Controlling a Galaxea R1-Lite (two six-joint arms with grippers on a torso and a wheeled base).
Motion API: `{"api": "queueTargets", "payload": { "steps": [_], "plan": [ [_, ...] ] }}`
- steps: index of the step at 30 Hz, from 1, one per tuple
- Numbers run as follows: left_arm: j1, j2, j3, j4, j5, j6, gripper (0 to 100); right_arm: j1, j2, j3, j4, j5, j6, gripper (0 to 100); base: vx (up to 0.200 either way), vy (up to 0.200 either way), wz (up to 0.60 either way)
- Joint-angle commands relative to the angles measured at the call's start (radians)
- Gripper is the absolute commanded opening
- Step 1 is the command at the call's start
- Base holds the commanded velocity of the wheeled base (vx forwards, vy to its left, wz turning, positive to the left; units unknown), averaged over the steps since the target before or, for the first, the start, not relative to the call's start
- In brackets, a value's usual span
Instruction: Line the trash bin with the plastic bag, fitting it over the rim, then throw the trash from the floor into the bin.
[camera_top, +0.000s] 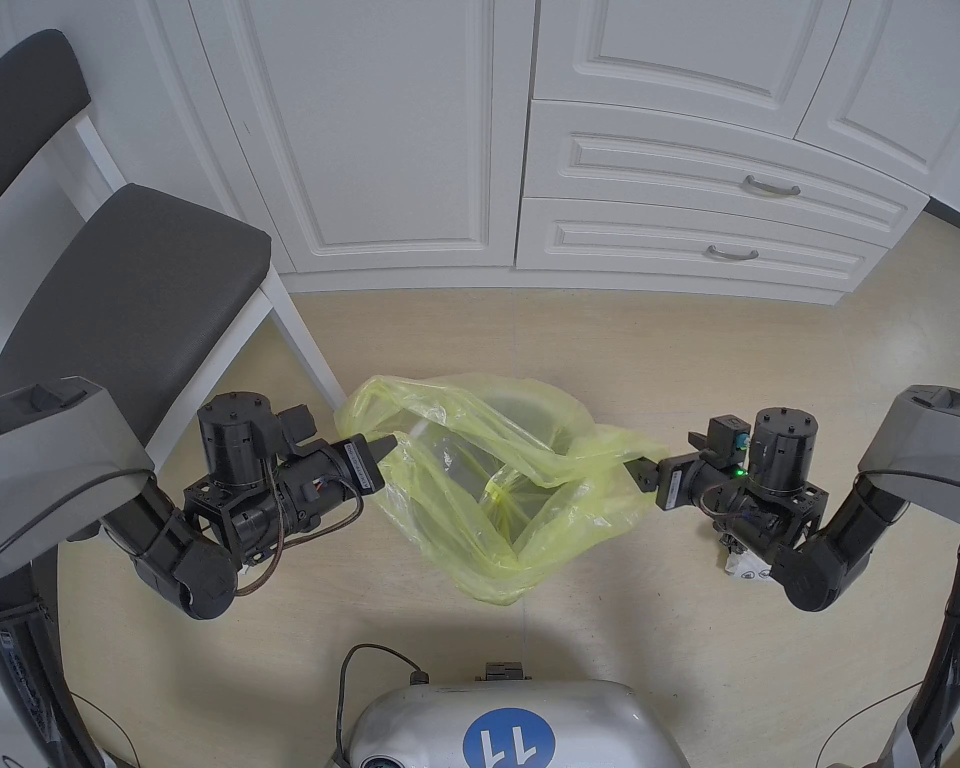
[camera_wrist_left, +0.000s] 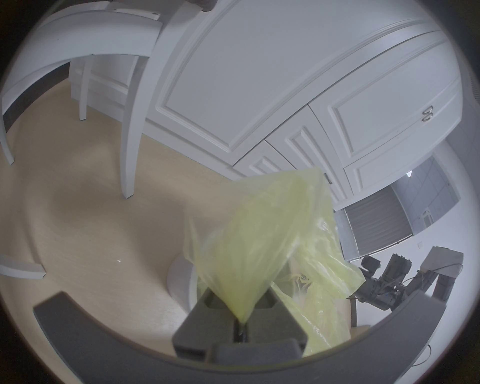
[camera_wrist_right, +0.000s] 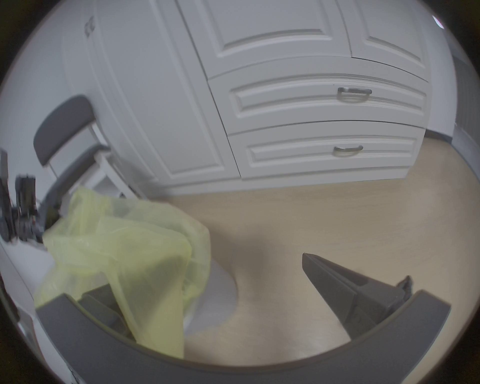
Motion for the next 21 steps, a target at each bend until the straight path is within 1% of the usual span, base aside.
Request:
{"api": "queueTargets", "payload": {
  "steps": [1, 3, 4, 7, 11, 16, 19, 21],
  "plan": [
    [0.003, -0.073, -0.029, 0.110, 0.000, 0.000, 0, -0.044, -0.129, 0.083, 0.121, 0.001, -0.074, 100, 0.000, 0.000, 0.00],
    [0.000, -0.099, -0.053, 0.192, 0.008, -0.002, 0, -0.047, -0.167, 0.093, 0.192, 0.001, -0.094, 100, 0.000, 0.000, 0.00],
    [0.000, -0.104, -0.058, 0.207, 0.009, -0.002, 0, -0.047, -0.172, 0.093, 0.204, 0.001, -0.097, 100, 0.000, 0.000, 0.00],
    [-0.009, -0.146, -0.113, 0.365, 0.032, -0.008, 0, -0.036, -0.212, 0.098, 0.311, 0.001, -0.106, 100, 0.000, 0.000, 0.00],
    [-0.024, -0.162, -0.162, 0.480, 0.074, -0.012, 0, -0.021, -0.215, 0.101, 0.353, 0.001, -0.115, 100, 0.000, 0.000, 0.00],
    [-0.034, -0.146, -0.176, 0.495, 0.078, -0.014, 0, -0.002, -0.166, 0.090, 0.350, -0.010, -0.124, 100, 0.000, 0.000, 0.00],
    [-0.034, -0.093, -0.196, 0.485, 0.084, -0.019, 0, 0.033, -0.091, 0.060, 0.339, -0.019, -0.111, 100, 0.000, 0.000, 0.00],
    [-0.029, -0.070, -0.222, 0.485, 0.107, -0.045, 0, 0.048, -0.055, 0.038, 0.328, -0.030, -0.083, 100, 0.000, 0.000, 0.00]
  ]
}}
